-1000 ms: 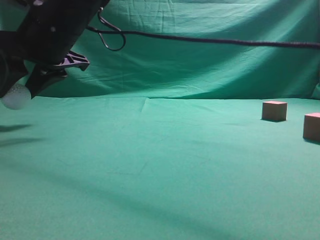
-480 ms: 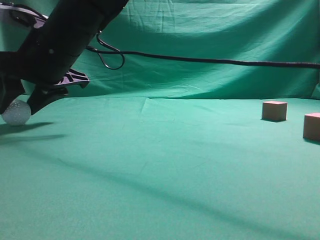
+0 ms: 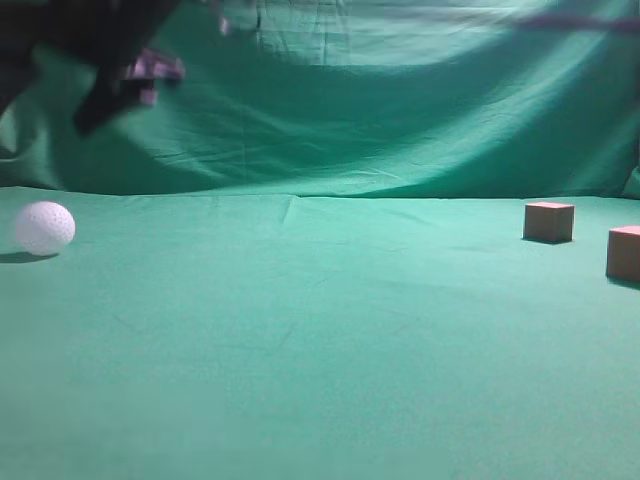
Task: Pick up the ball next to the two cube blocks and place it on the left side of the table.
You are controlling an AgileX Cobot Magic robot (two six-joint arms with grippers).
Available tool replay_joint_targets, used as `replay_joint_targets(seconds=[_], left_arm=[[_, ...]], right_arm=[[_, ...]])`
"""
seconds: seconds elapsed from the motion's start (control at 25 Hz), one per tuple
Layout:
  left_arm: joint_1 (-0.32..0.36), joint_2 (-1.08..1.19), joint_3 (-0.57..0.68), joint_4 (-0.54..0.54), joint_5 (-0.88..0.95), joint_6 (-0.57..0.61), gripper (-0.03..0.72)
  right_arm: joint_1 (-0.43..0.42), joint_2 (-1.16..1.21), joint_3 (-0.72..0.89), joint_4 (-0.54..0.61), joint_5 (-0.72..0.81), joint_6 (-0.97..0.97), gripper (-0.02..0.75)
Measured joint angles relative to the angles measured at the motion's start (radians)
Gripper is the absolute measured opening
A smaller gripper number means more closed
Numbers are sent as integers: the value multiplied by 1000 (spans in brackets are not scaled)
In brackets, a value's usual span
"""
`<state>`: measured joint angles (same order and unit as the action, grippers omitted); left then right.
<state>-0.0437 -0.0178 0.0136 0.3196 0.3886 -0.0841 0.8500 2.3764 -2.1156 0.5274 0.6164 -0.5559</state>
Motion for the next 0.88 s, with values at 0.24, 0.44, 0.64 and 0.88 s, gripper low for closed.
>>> replay_joint_targets(seconds=[0.24,0.44,0.64,0.88], left_arm=[[0,0,0,0,0,0,0],[0,0,0,0,0,0,0],[0,0,0,0,0,0,0],[0,0,0,0,0,0,0]], right_arm=[[-90,-272,-26,-56,344,74,57],[-121,-445,-26,-303,576,307,0],[-125,-636,13,-457,642,430,0],[-125,-932,210,-480,651,464,0]])
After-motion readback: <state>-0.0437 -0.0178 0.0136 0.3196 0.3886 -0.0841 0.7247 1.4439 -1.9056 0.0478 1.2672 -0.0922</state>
